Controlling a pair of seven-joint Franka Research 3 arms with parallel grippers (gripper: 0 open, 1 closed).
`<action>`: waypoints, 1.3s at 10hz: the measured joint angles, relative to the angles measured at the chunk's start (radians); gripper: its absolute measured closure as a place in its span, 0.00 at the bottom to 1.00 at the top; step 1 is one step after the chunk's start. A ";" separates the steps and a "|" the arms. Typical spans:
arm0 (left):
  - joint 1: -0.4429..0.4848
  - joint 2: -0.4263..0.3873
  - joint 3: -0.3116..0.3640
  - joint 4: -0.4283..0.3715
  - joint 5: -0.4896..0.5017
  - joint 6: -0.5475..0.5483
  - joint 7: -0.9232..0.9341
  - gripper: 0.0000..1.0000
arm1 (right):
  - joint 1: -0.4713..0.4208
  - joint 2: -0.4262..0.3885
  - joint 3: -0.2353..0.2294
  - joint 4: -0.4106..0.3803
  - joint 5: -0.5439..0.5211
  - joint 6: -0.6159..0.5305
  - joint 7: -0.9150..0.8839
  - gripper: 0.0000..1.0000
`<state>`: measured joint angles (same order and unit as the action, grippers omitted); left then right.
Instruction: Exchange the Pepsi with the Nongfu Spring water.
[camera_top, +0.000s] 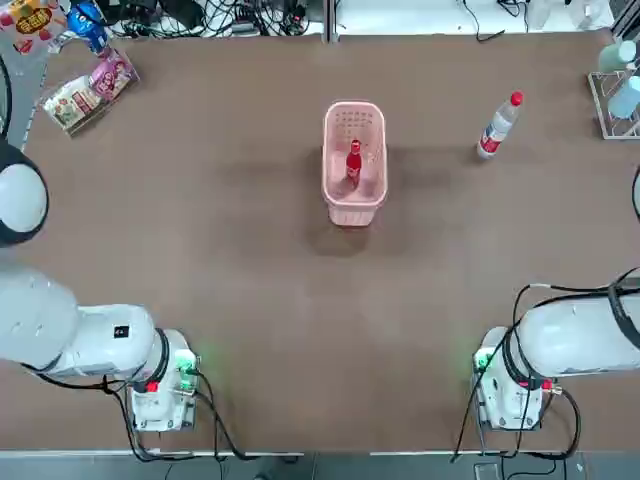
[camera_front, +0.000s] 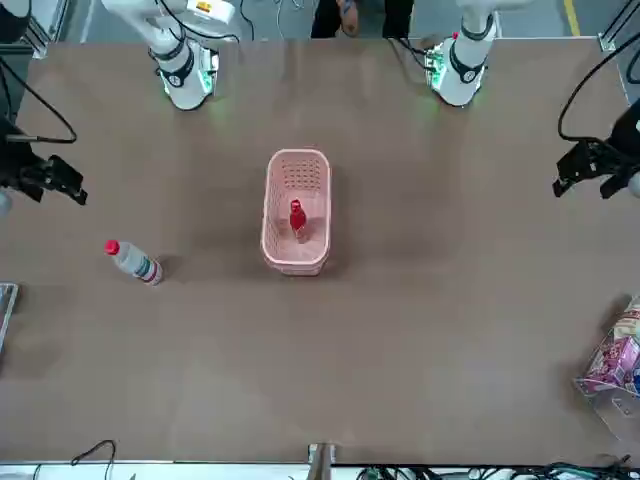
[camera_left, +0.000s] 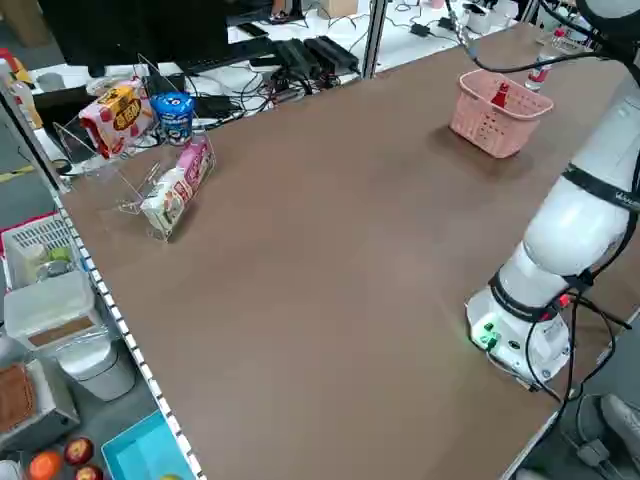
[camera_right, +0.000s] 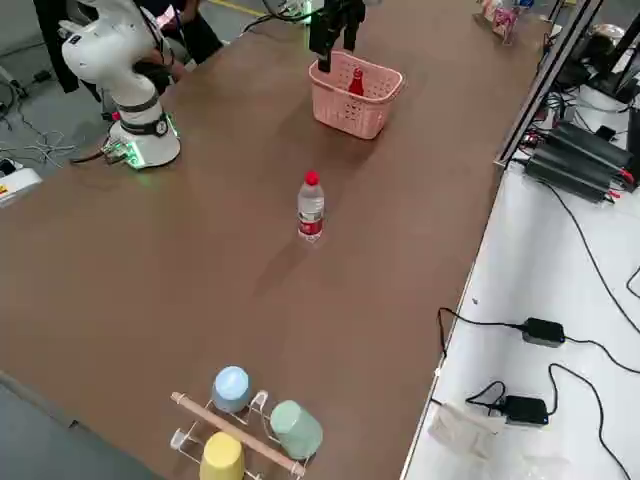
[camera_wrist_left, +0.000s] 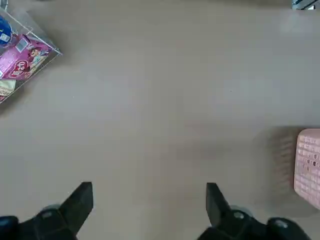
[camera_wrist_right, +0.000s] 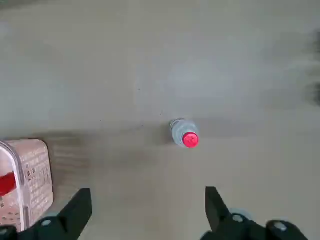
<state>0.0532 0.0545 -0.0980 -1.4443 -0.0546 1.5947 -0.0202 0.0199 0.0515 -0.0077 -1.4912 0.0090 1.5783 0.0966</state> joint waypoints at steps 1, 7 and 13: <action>0.000 0.000 -0.001 0.000 0.000 0.001 0.000 0.00 | 0.000 0.000 0.000 0.000 0.000 0.000 0.000 0.00; -0.141 0.038 -0.147 -0.004 0.001 0.014 -0.280 0.00 | -0.003 0.000 -0.004 -0.006 -0.001 -0.007 0.000 0.00; -0.499 0.222 -0.158 0.017 0.082 0.183 -0.658 0.07 | -0.080 0.046 -0.014 -0.190 -0.004 0.267 -0.149 0.00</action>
<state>-0.4459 0.2765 -0.2560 -1.4273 0.0275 1.7780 -0.6780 -0.0597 0.0977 -0.0213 -1.6812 0.0049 1.8458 -0.0522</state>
